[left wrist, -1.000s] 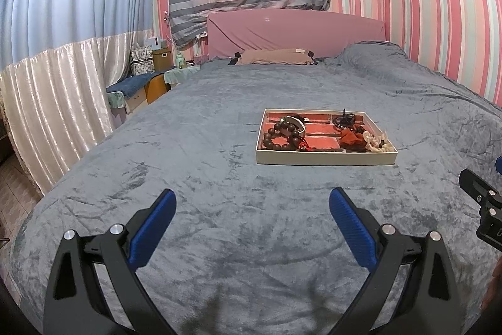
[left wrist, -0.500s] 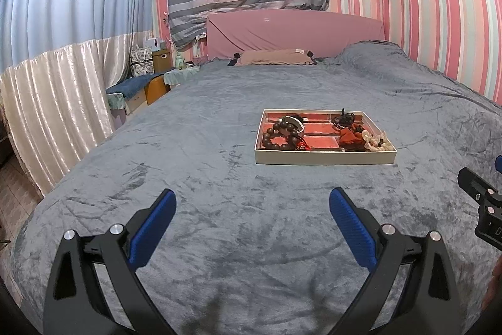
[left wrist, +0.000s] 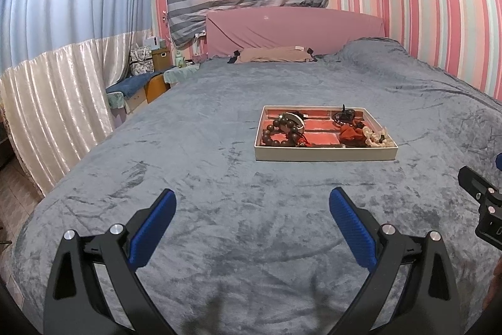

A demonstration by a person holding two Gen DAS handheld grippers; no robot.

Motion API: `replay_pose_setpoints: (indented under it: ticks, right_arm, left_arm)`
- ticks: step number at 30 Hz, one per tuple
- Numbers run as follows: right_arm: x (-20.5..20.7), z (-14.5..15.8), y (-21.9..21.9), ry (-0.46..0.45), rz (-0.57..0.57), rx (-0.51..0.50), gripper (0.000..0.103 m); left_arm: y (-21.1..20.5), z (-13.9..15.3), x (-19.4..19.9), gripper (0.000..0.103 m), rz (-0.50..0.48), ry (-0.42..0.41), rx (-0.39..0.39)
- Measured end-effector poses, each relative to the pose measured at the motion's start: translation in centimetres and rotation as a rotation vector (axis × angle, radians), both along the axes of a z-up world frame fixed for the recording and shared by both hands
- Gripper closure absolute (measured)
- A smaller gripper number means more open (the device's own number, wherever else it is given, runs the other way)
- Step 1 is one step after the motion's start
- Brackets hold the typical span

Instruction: Organize jewelry

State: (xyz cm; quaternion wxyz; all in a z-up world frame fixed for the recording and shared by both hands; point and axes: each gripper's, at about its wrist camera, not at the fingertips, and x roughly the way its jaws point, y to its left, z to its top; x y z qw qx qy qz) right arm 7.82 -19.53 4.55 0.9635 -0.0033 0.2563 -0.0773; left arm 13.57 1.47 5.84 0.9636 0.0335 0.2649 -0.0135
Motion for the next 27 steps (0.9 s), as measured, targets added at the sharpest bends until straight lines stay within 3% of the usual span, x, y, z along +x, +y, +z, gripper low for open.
replay_pose_setpoints:
  ticks: [27]
  right_arm:
    - [0.35,-0.75,-0.09,0.013,0.003,0.011,0.004]
  left_arm:
    - [-0.04,-0.18,0.34,0.007,0.006,0.011,0.008]
